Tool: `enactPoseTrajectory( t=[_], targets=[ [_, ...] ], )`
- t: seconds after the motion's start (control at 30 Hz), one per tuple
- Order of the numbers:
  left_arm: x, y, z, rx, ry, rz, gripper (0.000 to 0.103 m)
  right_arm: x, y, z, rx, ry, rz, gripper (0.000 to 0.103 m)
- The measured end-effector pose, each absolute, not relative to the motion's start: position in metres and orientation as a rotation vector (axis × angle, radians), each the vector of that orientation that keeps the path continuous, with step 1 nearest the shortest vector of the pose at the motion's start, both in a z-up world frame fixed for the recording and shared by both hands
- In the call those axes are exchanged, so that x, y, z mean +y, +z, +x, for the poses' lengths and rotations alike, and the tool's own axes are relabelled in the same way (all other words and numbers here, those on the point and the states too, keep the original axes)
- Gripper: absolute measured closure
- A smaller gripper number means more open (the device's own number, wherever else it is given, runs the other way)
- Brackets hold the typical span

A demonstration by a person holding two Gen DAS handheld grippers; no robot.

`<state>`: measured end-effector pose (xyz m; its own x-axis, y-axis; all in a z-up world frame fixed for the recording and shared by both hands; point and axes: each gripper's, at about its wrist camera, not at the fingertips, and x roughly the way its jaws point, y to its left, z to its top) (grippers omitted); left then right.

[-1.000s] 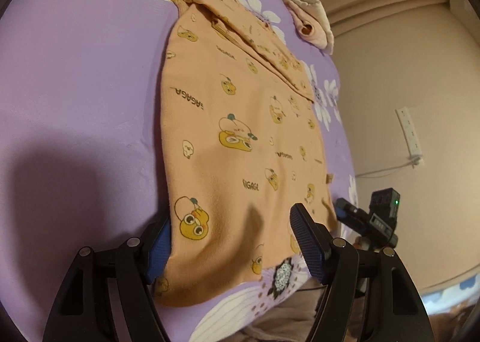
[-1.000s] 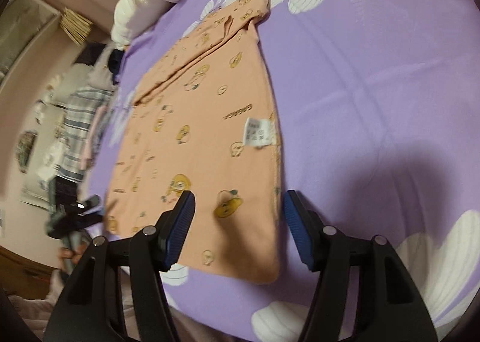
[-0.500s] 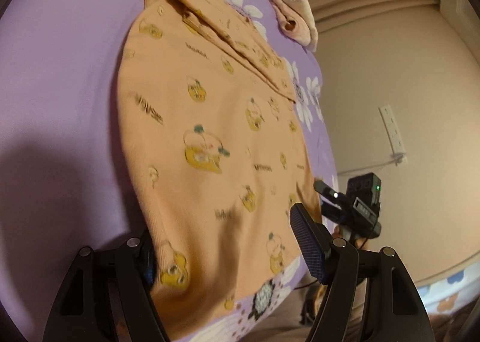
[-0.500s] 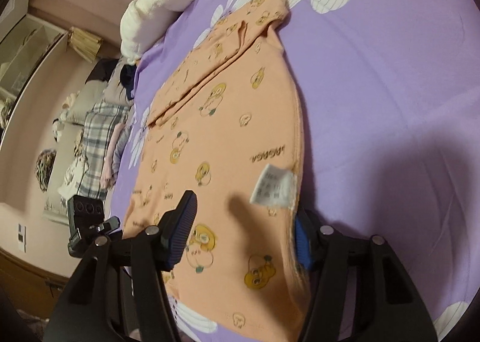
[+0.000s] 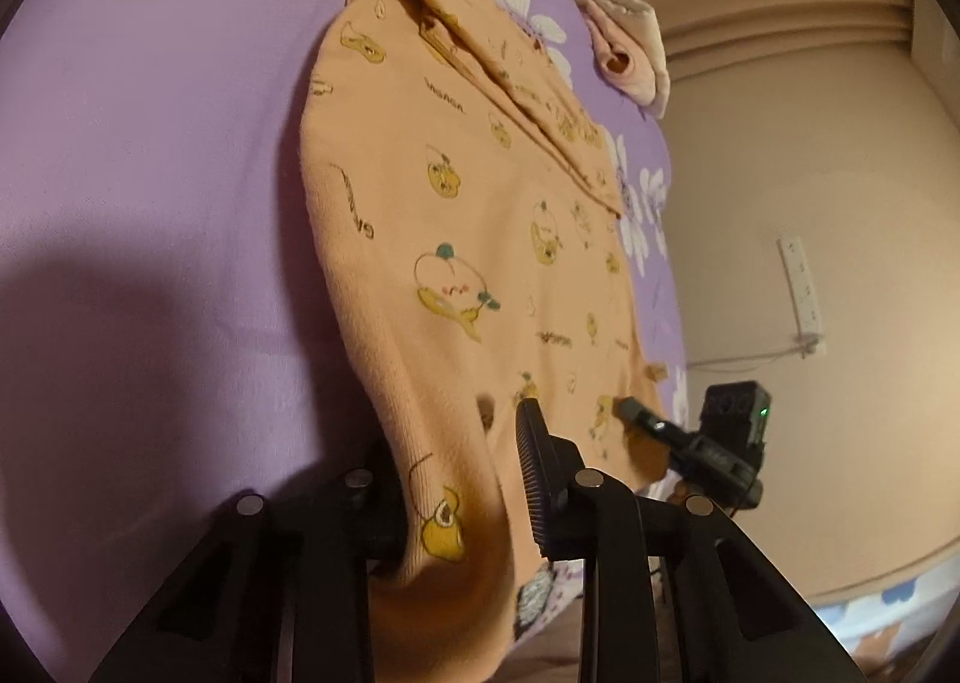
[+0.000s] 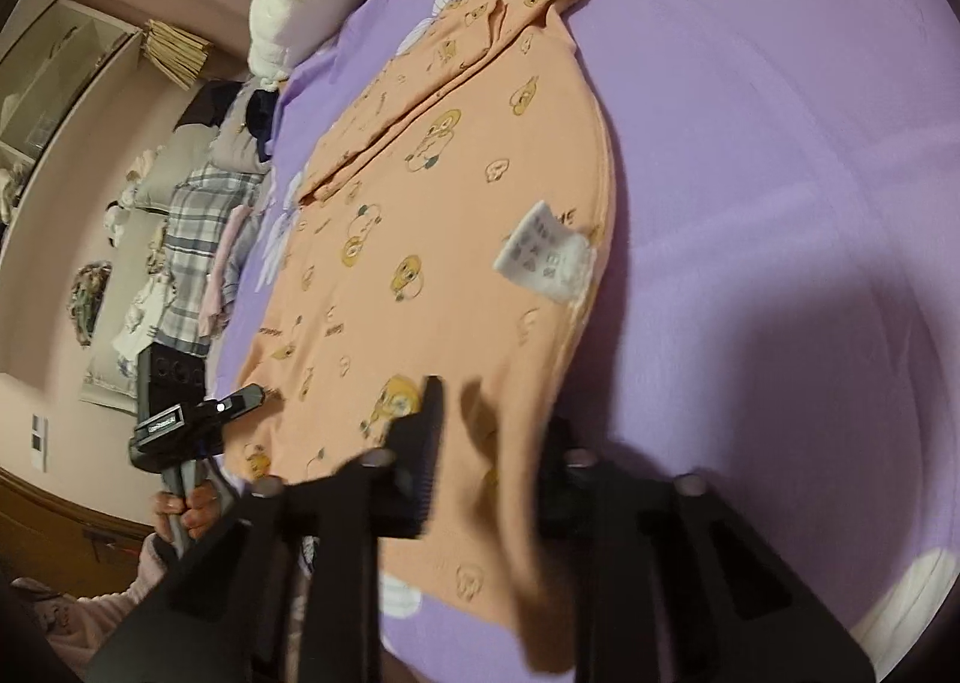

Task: Fold small clothes
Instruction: 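Grasp the hem with the left tool while the right tool grasps it, lifting toward the collar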

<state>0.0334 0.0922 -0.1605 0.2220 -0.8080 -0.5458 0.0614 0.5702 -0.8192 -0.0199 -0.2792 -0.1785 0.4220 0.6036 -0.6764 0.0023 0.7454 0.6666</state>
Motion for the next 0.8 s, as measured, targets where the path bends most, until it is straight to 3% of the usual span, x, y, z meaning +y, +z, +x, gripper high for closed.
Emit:
enactPoseTrajectory(
  t=[0.03,0.07,0.33,0.53,0.73,0.8],
  targets=[
    [0.094,-0.159,0.033,1.198,-0.699,-0.780,0.091,-0.279,-0.178,-0.017,1.084,0.405,0.648,0.094],
    [0.094,-0.157,0.032,1.186,-0.709,-0.793,0.094,-0.280,-0.177,-0.017,1.080,0.407,0.650,0.094],
    [0.088,-0.135,0.025,1.159,-0.791,-0.742,0.094,-0.277,-0.137,-0.022,0.937,0.524,0.658,0.097],
    [0.087,-0.169,0.016,1.279,-0.740,-0.762,0.094,-0.270,-0.151,-0.024,0.996,0.491,0.637,0.096],
    [0.090,-0.173,0.013,1.278,-0.739,-0.791,0.094,-0.281,-0.167,-0.033,1.053,0.450,0.667,0.093],
    [0.090,-0.170,0.017,1.257,-0.746,-0.808,0.101,-0.280,-0.169,-0.035,1.063,0.452,0.659,0.093]
  ],
)
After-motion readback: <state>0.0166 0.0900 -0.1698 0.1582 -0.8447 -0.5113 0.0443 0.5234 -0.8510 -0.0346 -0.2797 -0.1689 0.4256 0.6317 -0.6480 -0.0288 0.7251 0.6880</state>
